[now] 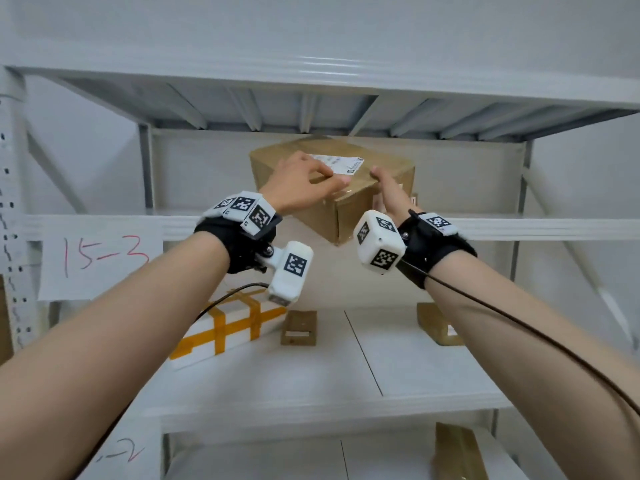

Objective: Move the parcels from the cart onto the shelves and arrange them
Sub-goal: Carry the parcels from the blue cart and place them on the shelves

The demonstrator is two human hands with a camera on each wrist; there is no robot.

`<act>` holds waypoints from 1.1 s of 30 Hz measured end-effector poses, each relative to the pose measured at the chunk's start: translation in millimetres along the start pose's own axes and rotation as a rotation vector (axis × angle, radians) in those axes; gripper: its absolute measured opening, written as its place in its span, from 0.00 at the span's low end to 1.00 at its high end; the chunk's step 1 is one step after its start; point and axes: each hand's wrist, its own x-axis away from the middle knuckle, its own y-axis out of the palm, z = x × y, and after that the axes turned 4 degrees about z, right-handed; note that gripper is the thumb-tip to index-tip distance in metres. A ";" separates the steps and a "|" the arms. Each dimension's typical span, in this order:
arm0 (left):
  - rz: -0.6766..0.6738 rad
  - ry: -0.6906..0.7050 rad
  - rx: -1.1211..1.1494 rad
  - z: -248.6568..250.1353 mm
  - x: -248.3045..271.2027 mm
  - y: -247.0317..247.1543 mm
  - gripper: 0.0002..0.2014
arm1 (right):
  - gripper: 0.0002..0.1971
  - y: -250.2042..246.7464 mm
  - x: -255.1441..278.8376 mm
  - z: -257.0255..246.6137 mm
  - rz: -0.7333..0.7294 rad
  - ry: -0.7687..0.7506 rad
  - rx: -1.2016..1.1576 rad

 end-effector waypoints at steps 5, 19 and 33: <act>-0.091 0.006 -0.059 -20.4 -4.2 11.4 0.41 | 0.30 27.8 -9.0 19.5 0.036 0.049 0.002; -0.173 -0.109 0.203 -87.8 -63.8 17.5 0.29 | 0.23 9.3 -63.0 11.9 0.375 -0.371 0.306; 0.005 -0.196 -0.070 -131.7 -116.5 64.6 0.23 | 0.19 34.8 -144.4 15.6 0.096 -0.533 0.852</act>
